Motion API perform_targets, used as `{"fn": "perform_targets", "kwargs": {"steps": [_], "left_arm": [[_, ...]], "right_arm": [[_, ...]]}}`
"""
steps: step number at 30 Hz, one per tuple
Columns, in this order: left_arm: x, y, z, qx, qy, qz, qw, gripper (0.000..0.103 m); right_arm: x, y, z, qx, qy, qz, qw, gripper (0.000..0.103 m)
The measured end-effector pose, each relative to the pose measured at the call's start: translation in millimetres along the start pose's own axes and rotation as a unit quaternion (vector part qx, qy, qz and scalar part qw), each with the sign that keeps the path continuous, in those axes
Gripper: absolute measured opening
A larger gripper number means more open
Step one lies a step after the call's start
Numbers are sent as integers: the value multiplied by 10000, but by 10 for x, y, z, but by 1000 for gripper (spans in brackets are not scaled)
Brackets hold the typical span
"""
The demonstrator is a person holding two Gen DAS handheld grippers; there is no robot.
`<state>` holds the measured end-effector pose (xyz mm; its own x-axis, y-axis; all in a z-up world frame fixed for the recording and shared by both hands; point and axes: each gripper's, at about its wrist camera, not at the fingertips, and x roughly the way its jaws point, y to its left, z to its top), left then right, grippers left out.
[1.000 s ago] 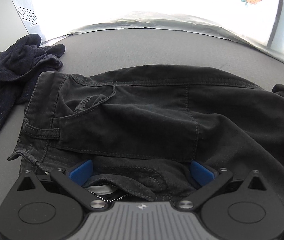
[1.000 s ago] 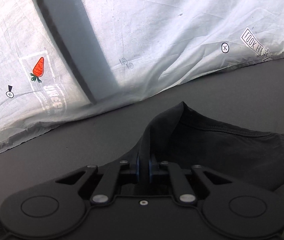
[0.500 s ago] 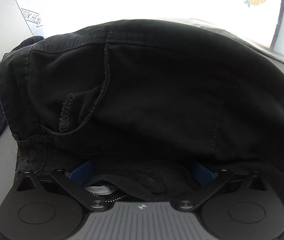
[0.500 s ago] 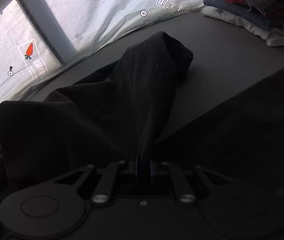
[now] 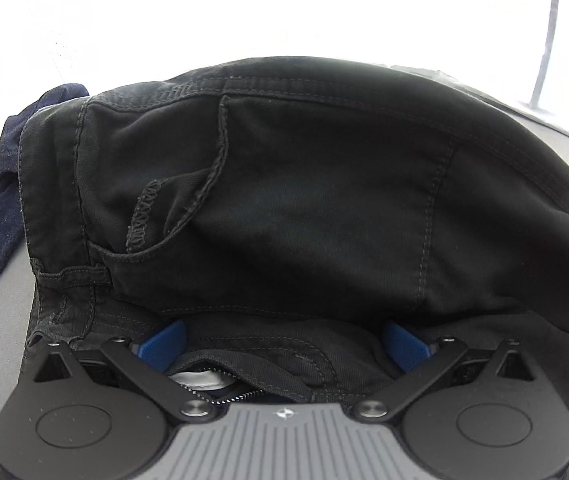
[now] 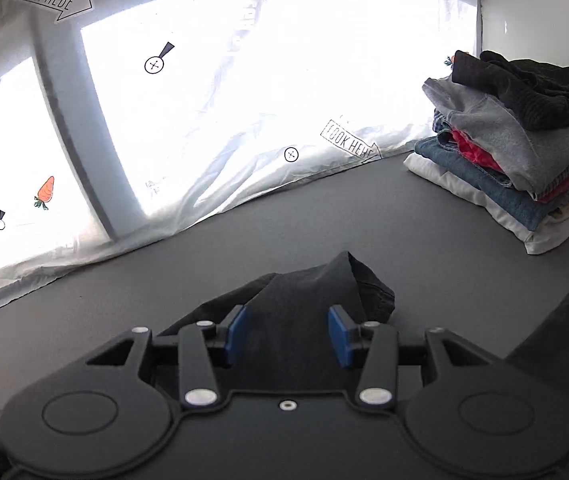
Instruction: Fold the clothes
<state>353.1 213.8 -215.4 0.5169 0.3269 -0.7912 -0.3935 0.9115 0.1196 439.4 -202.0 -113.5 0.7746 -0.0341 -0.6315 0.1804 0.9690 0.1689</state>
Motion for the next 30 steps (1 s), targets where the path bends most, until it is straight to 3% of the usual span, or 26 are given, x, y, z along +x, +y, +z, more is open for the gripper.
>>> {"fn": "perform_targets", "kwargs": {"steps": [3,5,10,11,14,16,18,20,24,26,28,30], "left_arm": [[-3,-1,14,1,16,2,10000,103],[35,12,75,27,17,-16,10000,103],[26,0,40,9,-29,-5,10000,103],[28,3,35,3,-42,-1,10000,103],[14,5,-7,-19,-86,21,10000,103],[2,-3,-41,-34,-121,38,9999,103],[-4,-6,-47,-35,-143,45,9999,103],[-2,-7,-44,-25,-132,37,9999,103],[-16,3,-36,-22,-127,33,9999,103],[-17,12,-27,-19,-128,32,9999,103],[-6,9,-26,-17,-128,33,9999,103],[-3,5,-26,-20,-136,38,9999,103]], "right_arm": [[356,328,123,-262,244,576,9977,46],[652,474,90,-227,657,830,9941,47],[1314,747,-254,-789,1843,306,9792,46],[1342,753,-336,-939,1809,278,9786,47],[1210,773,-464,-1418,1524,341,9775,42],[1126,741,-486,-1488,1418,455,9776,23],[1064,680,-439,-1383,1352,533,9797,12],[969,632,-308,-1245,1188,591,9833,8],[594,574,165,-1066,373,727,9909,7],[340,449,494,-657,-170,937,9933,7],[6,206,848,-42,-835,1168,9896,6],[-270,-44,1050,311,-1378,1064,9842,5]]}}
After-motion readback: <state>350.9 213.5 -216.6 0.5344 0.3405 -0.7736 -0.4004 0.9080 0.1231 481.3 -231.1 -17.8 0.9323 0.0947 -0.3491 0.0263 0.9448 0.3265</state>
